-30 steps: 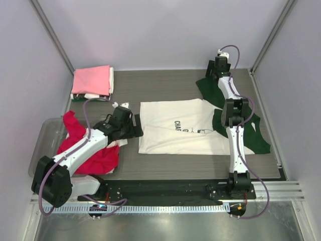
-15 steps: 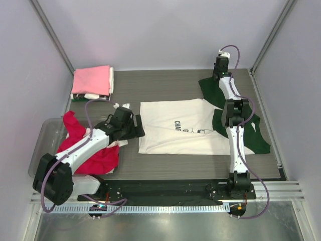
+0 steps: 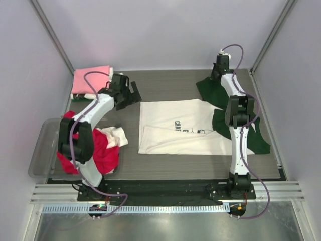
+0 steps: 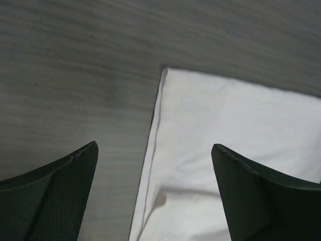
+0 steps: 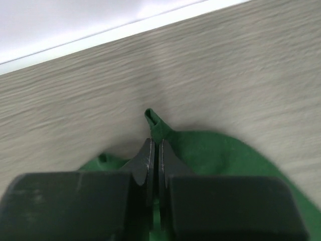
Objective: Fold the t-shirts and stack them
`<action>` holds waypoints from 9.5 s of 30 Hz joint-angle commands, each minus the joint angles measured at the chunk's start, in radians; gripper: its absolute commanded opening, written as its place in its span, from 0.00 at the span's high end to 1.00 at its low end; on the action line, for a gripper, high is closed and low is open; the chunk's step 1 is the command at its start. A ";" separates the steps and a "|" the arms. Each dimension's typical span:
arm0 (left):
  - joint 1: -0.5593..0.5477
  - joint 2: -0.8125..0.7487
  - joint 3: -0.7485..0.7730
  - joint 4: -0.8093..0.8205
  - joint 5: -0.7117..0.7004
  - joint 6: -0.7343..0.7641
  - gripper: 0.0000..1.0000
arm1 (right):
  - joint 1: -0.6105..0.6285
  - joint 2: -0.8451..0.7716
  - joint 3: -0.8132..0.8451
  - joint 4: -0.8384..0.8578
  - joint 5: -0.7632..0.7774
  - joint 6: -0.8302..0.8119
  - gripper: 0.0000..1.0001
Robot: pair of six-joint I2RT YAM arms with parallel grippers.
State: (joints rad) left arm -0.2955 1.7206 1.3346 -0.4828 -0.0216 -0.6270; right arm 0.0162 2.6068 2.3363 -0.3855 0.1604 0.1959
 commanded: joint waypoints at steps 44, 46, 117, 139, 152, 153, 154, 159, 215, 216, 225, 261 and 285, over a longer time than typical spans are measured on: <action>0.064 0.470 0.350 0.078 0.265 0.035 1.00 | -0.076 -1.043 -1.073 -0.004 0.033 0.165 0.99; 0.064 0.458 0.342 0.078 0.264 0.042 1.00 | -0.078 -1.096 -1.130 -0.003 0.071 0.197 0.99; -0.157 -0.089 -0.046 0.009 0.089 0.021 0.70 | -0.454 -1.702 -1.623 -0.156 -0.146 0.563 0.23; -0.272 0.122 -0.223 -0.010 0.107 -0.068 0.75 | -0.296 -1.095 -1.577 0.083 -0.225 0.559 0.54; -0.615 -0.015 -0.514 0.179 0.149 -0.494 0.77 | 0.045 -0.480 -0.959 0.111 -0.324 0.527 0.57; -0.655 -0.004 -0.491 0.178 0.149 -0.517 0.77 | 0.060 -0.397 -0.862 0.103 -0.344 0.519 0.58; -0.724 0.003 -0.470 0.177 0.152 -0.558 0.76 | 0.074 -0.366 -0.815 0.099 -0.381 0.508 0.57; -0.864 0.056 -0.373 0.174 0.149 -0.651 0.77 | 0.157 -0.206 -0.550 0.028 -0.423 0.462 0.50; -0.870 -0.673 0.354 0.259 -0.129 -0.574 0.00 | 0.188 -1.489 -1.401 -0.099 -0.285 0.511 0.23; -0.870 -0.682 0.347 0.260 -0.147 -0.570 0.00 | 0.186 -1.486 -1.401 -0.096 -0.286 0.516 0.23; -0.870 -0.684 0.383 0.239 -0.146 -0.502 0.00 | 0.188 -1.473 -1.410 -0.090 -0.272 0.510 0.23; -0.870 -0.576 0.394 0.222 -0.116 -0.533 0.00 | 0.182 -1.498 -1.444 -0.139 -0.216 0.435 0.23; -0.757 -0.565 -0.194 -0.236 -0.322 -0.519 0.03 | 0.139 -1.748 -1.609 -0.424 -0.274 0.456 0.23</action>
State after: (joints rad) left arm -1.0515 1.1732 1.2766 -0.6712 -0.3187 -1.1118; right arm 0.1570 0.9173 0.8116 -0.7017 -0.0616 0.6033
